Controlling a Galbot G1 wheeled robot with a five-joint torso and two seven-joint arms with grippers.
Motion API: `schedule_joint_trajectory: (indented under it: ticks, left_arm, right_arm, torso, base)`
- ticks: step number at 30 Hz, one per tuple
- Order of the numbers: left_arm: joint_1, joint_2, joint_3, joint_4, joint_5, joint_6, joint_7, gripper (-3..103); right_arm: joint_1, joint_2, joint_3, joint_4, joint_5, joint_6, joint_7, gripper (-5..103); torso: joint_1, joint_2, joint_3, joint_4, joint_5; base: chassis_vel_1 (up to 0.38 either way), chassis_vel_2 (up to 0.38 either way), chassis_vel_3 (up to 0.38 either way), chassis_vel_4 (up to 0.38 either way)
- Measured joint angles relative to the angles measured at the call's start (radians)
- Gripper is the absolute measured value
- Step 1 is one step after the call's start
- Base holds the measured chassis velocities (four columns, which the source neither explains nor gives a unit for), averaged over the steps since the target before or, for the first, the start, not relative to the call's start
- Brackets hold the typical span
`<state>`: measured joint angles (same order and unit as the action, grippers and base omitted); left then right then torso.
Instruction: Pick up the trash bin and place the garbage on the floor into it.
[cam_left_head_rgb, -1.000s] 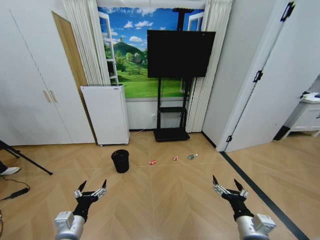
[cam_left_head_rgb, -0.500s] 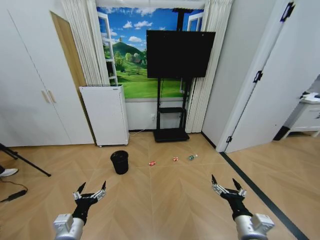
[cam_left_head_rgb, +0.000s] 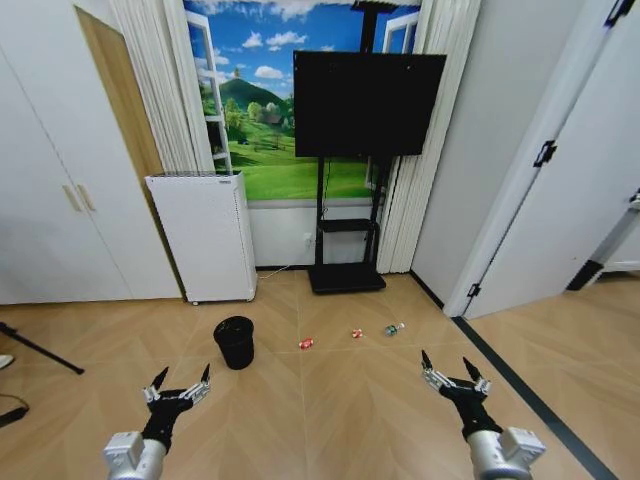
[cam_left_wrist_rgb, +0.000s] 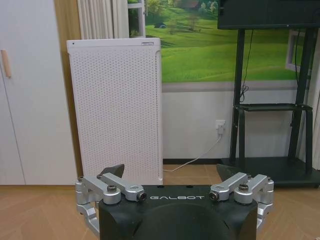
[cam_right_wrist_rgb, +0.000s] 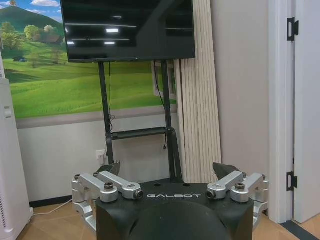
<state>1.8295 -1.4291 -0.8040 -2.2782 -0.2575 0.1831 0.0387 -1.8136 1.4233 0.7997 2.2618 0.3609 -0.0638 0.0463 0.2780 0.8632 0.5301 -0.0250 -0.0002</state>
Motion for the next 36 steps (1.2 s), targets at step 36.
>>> schedule_joint_trajectory:
  ticks: [36]
  left_arm:
    - [0.010,-0.015,-0.012,0.010,0.016,-0.029,-0.007,100]
  right_arm:
    - [0.007,-0.025,-0.011,-0.034,-0.005,0.097,-0.024,100]
  torso:
    - [0.001,0.000,0.000,0.0003,0.0006]
  base:
    - [-0.337,0.337,0.336,-0.329]
